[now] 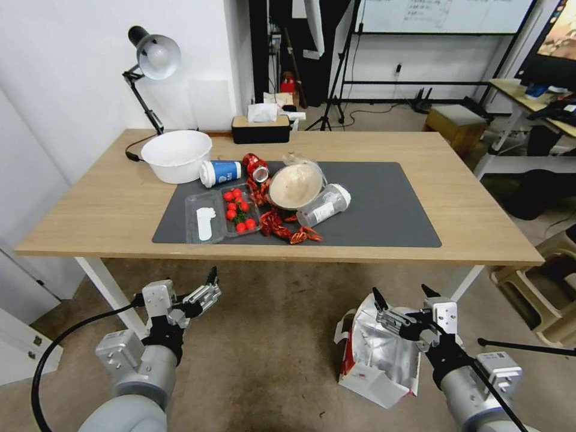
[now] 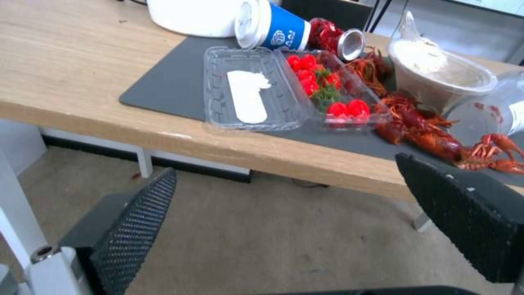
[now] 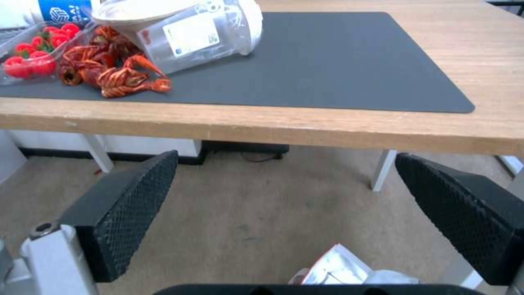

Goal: Pick up the food delivery bag from the floor and place it on the table.

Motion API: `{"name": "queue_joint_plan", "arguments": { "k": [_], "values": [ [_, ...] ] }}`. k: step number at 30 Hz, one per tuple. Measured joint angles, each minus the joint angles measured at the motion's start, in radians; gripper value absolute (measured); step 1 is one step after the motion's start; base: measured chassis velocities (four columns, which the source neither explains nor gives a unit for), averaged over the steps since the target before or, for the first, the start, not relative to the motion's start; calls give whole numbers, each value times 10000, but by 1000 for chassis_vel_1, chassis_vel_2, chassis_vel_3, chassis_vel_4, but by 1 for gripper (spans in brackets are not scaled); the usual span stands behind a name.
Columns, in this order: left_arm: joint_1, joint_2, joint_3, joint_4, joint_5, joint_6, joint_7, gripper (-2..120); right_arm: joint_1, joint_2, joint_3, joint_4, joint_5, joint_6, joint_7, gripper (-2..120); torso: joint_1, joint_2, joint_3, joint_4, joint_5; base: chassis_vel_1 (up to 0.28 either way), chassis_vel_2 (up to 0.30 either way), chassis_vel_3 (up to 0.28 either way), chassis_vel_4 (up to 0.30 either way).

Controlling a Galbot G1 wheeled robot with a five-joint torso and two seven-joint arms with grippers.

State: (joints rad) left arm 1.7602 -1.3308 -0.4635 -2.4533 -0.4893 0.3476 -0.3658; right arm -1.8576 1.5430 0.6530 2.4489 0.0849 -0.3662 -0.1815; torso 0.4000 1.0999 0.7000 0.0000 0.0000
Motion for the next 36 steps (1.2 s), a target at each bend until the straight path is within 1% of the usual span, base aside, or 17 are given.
{"name": "queue_joint_plan", "arguments": {
  "k": [7,10,12,15,17,18,19,23,24,27,28,30,31,34,36],
  "values": [
    [9,-7,-26,7,15,-43,51,100,-5,2,0,-23,-3,34,25,100,-3,-9,-6,0,-1,0,0,0,0],
    [12,-14,-26,3,28,-32,51,100,-11,34,-12,-29,-17,51,28,100,-90,-203,-106,0,-1,0,0,0,0],
    [13,-14,-25,4,28,-35,51,100,-11,37,-13,-28,-19,53,28,100,-111,-246,-128,0,-1,0,0,0,0],
    [7,-18,-21,10,37,-56,37,100,-15,52,-23,-32,-35,57,27,100,-268,-616,-340,0,-1,0,0,0,0],
    [5,-18,-20,12,39,-58,31,100,-13,53,-23,-33,-35,57,27,100,-291,-671,-371,0,0,0,0,0,0],
    [2,-18,-21,15,46,-60,23,100,-12,55,-24,-33,-38,57,24,100,-368,-842,-467,0,-1,0,0,0,0],
    [2,-18,-21,15,46,-60,23,100,-12,55,-24,-33,-38,57,24,100,-368,-842,-467,0,-1,0,0,0,0],
    [4,-24,-29,14,207,-58,31,100,-11,63,-30,-40,-42,56,20,100,-554,-1264,-707,0,0,0,0,0,0],
    [4,-24,-29,14,207,-58,31,100,-11,63,-30,-40,-42,56,20,100,-554,-1264,-707,0,0,0,0,0,0],
    [3,-34,-16,50,224,-58,36,100,-12,67,-31,-49,-42,52,19,100,-668,-1528,-858,0,0,0,0,0,0],
    [3,-34,-16,50,224,-58,36,100,-12,67,-31,-49,-42,52,19,100,-668,-1528,-858,0,0,0,0,0,0],
    [-6,-42,-10,61,248,-58,36,100,-9,64,-31,-55,-42,46,11,100,-749,-1716,-966,0,-1,0,0,0,0],
    [-6,-42,-10,61,248,-58,36,100,-9,64,-31,-55,-42,46,11,100,-749,-1716,-966,0,-1,0,0,0,0],
    [-6,-38,1,96,298,-58,37,100,-32,75,-46,-66,-41,44,1,100,-847,-1941,-1092,1,-1,0,0,0,0],
    [-6,-34,9,102,307,-58,39,100,-40,88,-50,-67,-43,44,-2,100,-867,-1984,-1116,0,-1,0,0,0,0]
  ]
}}
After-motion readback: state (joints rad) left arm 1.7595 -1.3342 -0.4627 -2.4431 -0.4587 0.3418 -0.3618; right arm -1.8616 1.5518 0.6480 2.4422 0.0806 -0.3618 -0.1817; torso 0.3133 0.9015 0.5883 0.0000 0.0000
